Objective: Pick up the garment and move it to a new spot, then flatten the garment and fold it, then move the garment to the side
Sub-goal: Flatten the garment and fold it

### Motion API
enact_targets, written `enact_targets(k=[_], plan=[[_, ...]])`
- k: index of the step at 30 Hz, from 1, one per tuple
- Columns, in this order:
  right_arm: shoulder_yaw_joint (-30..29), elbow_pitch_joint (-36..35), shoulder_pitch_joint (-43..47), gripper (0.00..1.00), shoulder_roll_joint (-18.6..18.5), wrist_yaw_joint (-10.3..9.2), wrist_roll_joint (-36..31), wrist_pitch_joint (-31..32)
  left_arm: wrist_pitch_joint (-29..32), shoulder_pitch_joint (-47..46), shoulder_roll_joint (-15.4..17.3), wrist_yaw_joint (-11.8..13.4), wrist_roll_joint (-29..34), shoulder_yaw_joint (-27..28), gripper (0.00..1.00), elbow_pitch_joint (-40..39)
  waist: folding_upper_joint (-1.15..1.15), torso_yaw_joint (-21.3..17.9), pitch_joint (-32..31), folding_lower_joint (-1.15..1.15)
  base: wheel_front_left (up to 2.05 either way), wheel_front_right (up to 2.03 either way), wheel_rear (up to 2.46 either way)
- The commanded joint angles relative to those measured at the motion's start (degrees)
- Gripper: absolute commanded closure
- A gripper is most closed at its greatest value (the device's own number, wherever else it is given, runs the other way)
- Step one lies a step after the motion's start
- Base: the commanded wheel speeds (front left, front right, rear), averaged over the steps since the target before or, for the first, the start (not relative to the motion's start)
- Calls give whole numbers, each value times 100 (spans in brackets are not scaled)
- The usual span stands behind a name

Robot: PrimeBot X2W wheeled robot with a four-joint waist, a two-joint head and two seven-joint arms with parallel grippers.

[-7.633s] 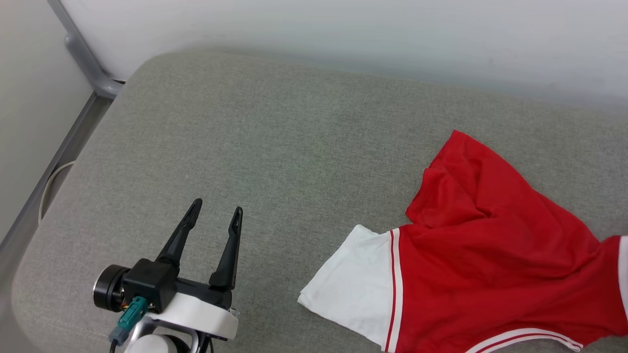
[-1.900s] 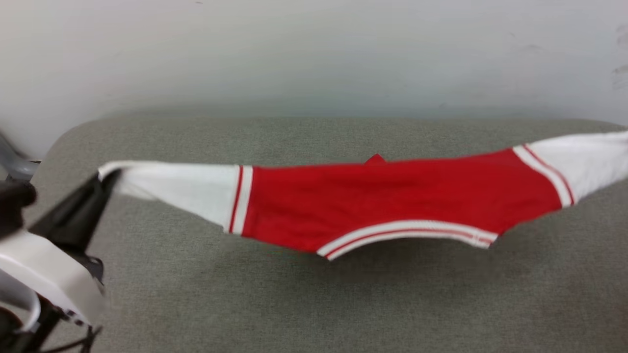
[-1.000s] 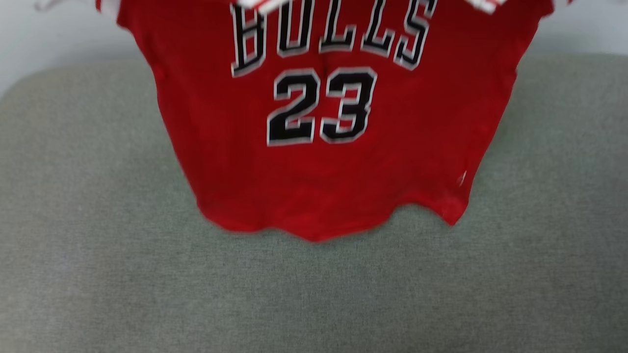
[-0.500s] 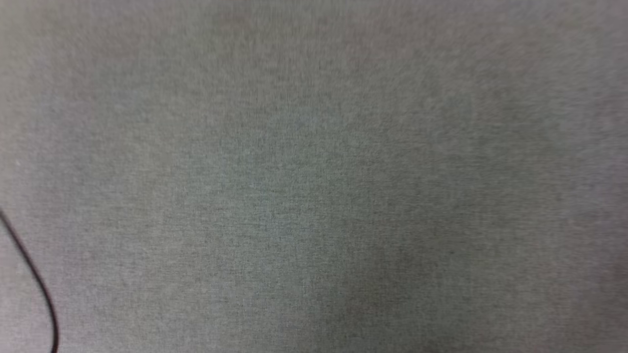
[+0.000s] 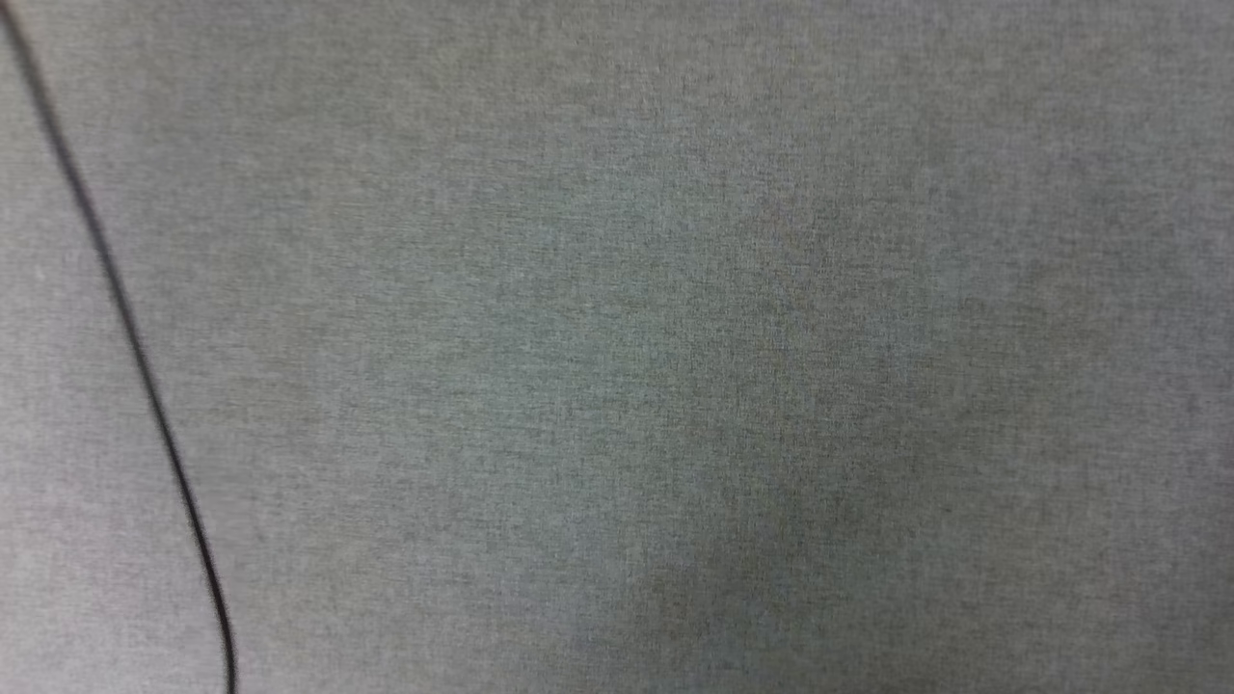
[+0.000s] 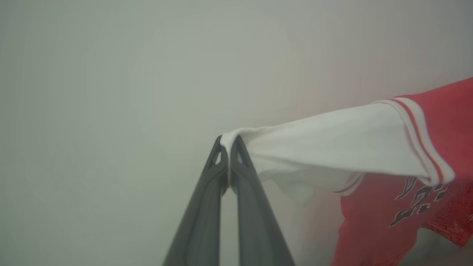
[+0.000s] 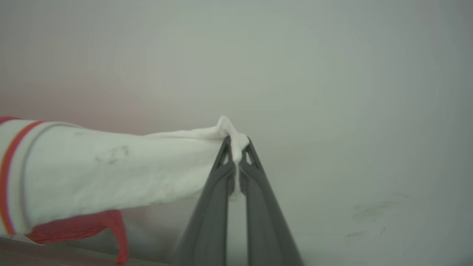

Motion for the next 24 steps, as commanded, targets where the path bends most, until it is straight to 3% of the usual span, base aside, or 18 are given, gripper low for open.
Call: enact_targets(k=[1, 7, 13, 24], plan=[[-1, 25, 111, 100, -32, -10, 23, -34, -43, 136, -1, 1, -29, -8, 100, 43, 0, 17, -47, -2, 0, 0, 0], [23, 401, 1060, 100, 49, -10, 355, -180, -329, 1116, -182, 2, -299, -399, 100, 373, 0, 6, -466, -2, 0, 0, 0], [254, 441, 2270, 100, -125, -10, 827, 62, -394, 2321, -137, 1, -556, -661, 100, 475, 0, -42, -1025, -2, 0, 0, 0], [300, 208, 4417, 100, -378, -12, 1554, 766, 447, 4485, 165, 70, -1011, -1017, 100, 57, 0, -132, -2005, -2, 0, 0, 0]])
